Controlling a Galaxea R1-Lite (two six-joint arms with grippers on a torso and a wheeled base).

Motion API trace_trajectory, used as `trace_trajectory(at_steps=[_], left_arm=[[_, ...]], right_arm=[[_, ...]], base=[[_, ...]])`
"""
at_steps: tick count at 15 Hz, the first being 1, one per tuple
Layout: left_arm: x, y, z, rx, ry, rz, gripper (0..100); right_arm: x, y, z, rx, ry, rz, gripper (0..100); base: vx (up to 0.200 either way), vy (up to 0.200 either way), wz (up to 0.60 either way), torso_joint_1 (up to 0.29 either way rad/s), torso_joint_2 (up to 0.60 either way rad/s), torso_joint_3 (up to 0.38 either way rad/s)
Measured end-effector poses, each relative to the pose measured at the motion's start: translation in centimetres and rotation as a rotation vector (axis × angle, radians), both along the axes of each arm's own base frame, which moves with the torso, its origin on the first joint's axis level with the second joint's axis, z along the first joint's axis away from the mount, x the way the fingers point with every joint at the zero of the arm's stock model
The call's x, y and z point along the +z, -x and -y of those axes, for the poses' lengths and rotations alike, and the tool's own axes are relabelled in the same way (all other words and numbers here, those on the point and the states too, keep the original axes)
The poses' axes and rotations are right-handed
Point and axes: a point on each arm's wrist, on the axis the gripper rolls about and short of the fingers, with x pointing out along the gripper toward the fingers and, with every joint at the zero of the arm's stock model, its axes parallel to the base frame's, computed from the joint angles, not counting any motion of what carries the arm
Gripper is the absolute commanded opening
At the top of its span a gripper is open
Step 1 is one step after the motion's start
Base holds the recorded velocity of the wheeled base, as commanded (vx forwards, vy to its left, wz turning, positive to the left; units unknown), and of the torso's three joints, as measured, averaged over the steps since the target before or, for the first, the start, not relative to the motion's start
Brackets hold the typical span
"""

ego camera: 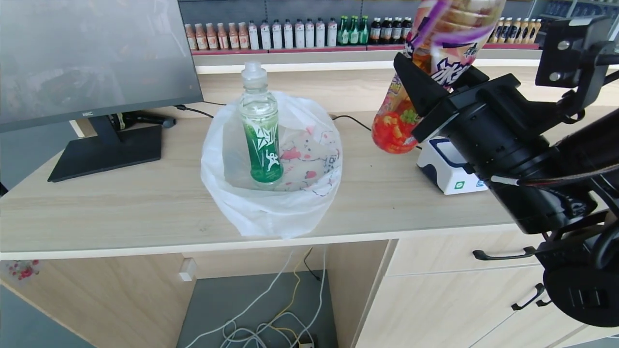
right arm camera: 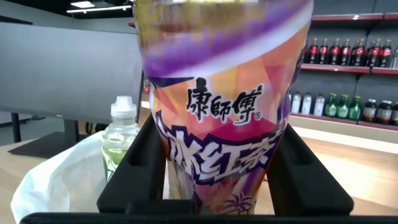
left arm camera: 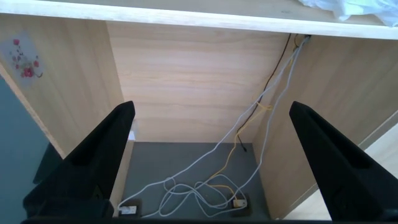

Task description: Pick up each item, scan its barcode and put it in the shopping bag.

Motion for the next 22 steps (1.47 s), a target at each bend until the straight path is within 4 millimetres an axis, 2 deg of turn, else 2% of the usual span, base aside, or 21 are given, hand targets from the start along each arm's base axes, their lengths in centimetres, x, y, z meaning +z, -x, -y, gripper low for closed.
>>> trace_trajectory(at_steps=[4, 8, 11, 17, 22], left_arm=[[0.0, 0.0, 0.0, 0.000, -0.001, 0.000, 100], [0.0, 0.0, 0.0, -0.001, -0.005, 0.000, 100], [0.0, 0.0, 0.0, -0.001, -0.006, 0.001, 100], [0.0, 0.0, 0.0, -0.001, -0.006, 0.000, 100], [0.0, 0.0, 0.0, -0.002, -0.007, 0.000, 100]], right_arm=[[-1.1, 0.3, 0.1, 0.005, 0.022, -0.028, 0], [-1.9, -0.2, -0.2, 0.013, 0.031, -0.058, 0], [-3.1, -2.0, 0.1, -0.028, 0.043, -0.092, 0], [-5.1, -6.0, -0.9, -0.065, 0.063, -0.122, 0], [-6.7, -9.5, 0.4, -0.129, 0.058, -0.152, 0]], base=[[0.000, 0.200, 0.00, 0.000, 0.00, 0.004], [0.000, 0.000, 0.00, 0.000, 0.00, 0.000], [0.000, 0.000, 0.00, 0.000, 0.00, 0.000], [0.000, 0.000, 0.00, 0.000, 0.00, 0.000], [0.000, 0.000, 0.00, 0.000, 0.00, 0.000]])
